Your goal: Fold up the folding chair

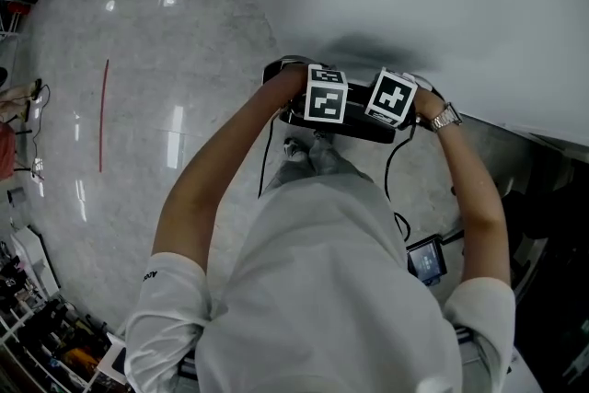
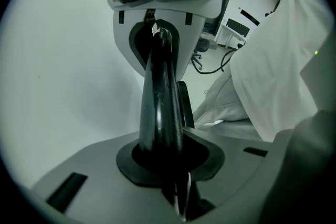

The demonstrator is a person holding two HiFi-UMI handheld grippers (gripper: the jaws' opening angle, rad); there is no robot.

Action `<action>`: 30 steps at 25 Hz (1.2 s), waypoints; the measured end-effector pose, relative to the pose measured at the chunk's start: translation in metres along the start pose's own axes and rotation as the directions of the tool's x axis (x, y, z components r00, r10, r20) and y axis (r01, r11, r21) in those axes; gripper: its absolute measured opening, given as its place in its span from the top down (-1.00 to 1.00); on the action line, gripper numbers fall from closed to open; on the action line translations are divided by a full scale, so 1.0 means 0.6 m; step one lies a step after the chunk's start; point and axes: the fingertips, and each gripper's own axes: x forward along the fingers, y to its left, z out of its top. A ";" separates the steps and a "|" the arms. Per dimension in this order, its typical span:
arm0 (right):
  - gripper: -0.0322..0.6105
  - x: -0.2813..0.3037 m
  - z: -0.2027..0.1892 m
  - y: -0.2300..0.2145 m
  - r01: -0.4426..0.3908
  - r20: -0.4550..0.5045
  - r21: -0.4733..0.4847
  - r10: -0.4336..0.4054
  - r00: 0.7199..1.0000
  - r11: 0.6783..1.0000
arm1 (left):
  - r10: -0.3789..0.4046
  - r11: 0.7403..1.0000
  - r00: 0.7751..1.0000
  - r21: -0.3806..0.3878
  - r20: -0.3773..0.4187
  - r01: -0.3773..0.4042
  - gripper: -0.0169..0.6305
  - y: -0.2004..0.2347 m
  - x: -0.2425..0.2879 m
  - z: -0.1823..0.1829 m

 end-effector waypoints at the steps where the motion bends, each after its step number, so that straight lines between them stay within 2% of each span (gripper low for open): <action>1: 0.51 -0.003 0.000 -0.012 0.027 0.002 0.014 -0.027 1.000 1.000 | 0.020 1.000 1.000 -0.004 0.004 -0.020 0.76 0.007 -0.001 -0.002; 5: 0.22 -0.022 -0.016 -0.049 0.066 0.015 0.073 -0.068 0.998 0.995 | 0.066 0.997 0.998 -0.025 -0.011 -0.067 0.72 0.034 0.000 -0.001; 10: 0.18 -0.056 -0.054 -0.051 0.076 0.056 0.061 -0.079 0.995 0.995 | 0.101 0.995 0.995 -0.016 0.003 -0.100 0.69 0.039 0.004 0.017; 15: 0.18 -0.113 -0.059 -0.056 0.117 0.121 0.005 -0.117 0.986 0.993 | 0.116 0.993 0.993 -0.009 0.025 -0.115 0.67 0.044 0.003 0.010; 20: 0.19 -0.136 -0.048 -0.040 0.079 0.160 -0.011 -0.076 0.984 0.997 | 0.096 0.995 0.995 -0.018 0.031 -0.096 0.67 0.036 0.008 0.011; 22: 0.24 -0.124 -0.043 -0.029 0.078 0.157 -0.033 -0.072 0.985 0.996 | 0.098 0.995 0.995 -0.020 0.029 -0.097 0.67 0.032 0.013 0.013; 24: 0.50 -0.114 -0.034 -0.020 0.101 0.158 -0.053 -0.092 0.983 0.993 | 0.099 0.995 0.995 -0.019 0.029 -0.099 0.67 0.030 0.016 0.014; 26: 0.59 -0.112 -0.029 -0.018 0.111 0.155 -0.056 -0.101 0.983 0.992 | 0.102 0.995 0.994 -0.017 0.029 -0.102 0.67 0.031 0.014 0.013; 30: 0.60 -0.112 -0.027 -0.022 0.101 0.175 -0.023 -0.095 0.980 0.995 | 0.111 0.994 0.993 -0.009 0.031 -0.111 0.67 0.032 0.009 0.010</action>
